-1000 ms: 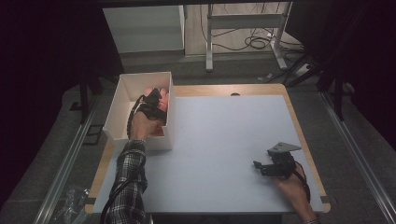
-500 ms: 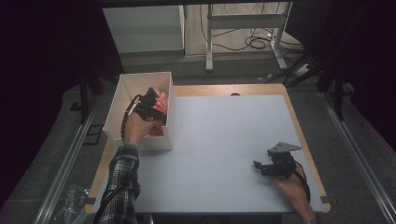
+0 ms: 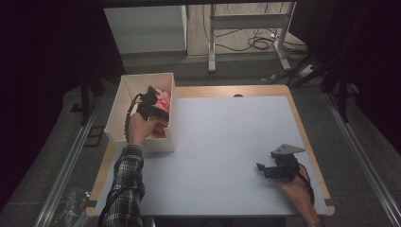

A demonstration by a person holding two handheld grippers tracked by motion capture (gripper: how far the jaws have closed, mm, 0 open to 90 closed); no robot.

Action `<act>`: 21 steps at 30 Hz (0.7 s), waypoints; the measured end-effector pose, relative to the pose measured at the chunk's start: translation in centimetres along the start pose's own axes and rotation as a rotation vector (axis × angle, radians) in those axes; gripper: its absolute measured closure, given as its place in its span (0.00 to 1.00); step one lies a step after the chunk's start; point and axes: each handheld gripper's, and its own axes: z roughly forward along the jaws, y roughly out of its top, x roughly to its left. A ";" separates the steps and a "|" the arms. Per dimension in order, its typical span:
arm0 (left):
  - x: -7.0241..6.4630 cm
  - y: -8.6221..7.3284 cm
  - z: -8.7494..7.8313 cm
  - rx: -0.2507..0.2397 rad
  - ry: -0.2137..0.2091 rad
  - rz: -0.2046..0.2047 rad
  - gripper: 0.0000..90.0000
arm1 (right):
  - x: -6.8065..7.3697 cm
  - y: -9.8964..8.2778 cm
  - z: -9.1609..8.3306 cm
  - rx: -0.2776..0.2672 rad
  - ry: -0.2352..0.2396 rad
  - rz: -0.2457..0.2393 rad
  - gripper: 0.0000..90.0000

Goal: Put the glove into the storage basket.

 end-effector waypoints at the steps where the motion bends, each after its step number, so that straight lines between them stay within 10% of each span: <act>1: 0.0 -0.1 0.0 -0.001 0.001 0.007 0.31 | 0.0 0.0 0.0 0.002 -0.001 -0.001 0.24; 21: -1.0 -2.5 -5.9 -0.152 0.050 0.118 0.05 | 0.0 0.0 0.0 0.001 -0.002 -0.001 0.24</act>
